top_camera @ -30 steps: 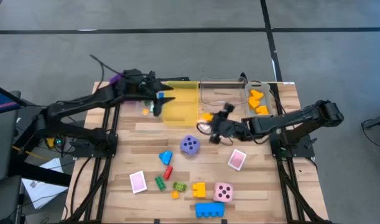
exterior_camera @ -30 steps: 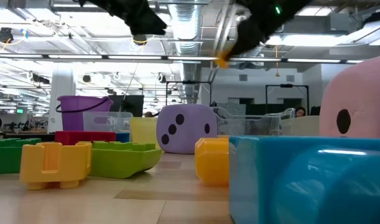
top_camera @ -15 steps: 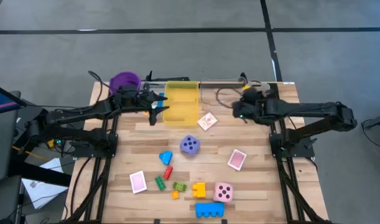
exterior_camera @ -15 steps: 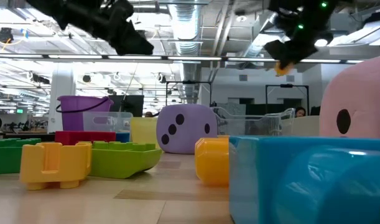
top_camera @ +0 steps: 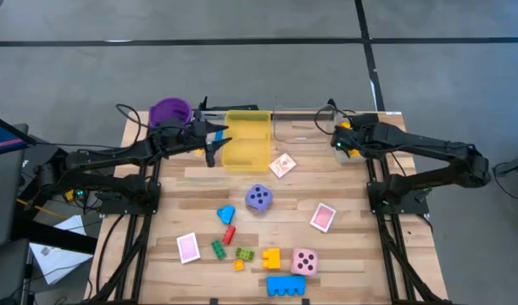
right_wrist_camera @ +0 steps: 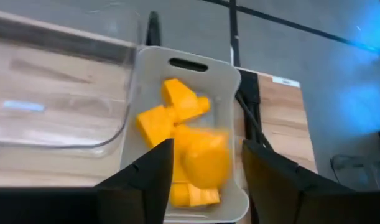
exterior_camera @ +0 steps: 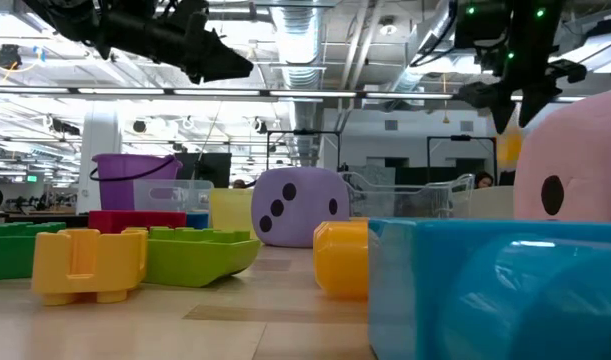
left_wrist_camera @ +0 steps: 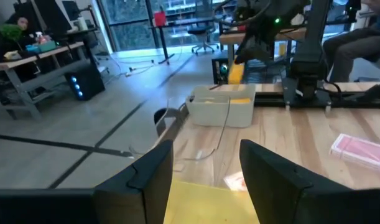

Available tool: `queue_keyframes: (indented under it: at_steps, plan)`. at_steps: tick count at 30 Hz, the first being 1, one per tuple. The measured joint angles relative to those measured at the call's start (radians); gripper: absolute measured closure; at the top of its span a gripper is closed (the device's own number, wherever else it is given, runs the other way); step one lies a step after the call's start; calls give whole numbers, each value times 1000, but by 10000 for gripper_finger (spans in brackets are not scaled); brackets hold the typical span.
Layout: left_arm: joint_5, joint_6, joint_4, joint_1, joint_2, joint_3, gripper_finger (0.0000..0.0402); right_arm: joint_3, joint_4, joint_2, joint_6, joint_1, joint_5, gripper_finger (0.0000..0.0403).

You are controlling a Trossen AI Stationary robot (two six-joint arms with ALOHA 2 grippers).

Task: Pick & Place Toys
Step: Put the large yellow game piece into the gray bin, then put the large blue game piece into the gray bin

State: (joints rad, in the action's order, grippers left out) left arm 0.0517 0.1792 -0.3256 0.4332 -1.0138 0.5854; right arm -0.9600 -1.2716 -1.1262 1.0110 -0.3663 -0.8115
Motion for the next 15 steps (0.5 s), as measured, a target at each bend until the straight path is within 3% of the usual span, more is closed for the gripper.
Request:
queue_keyframes:
  at_steps: [8, 15]
  plan:
    - [0, 0, -23, 0, 0, 0, 225, 1, 27, -63, -75, -30, 3, 160]
    - [0, 0, -63, 0, 0, 0, 225, 0, 203, -71, -219, 226, -60, 155]
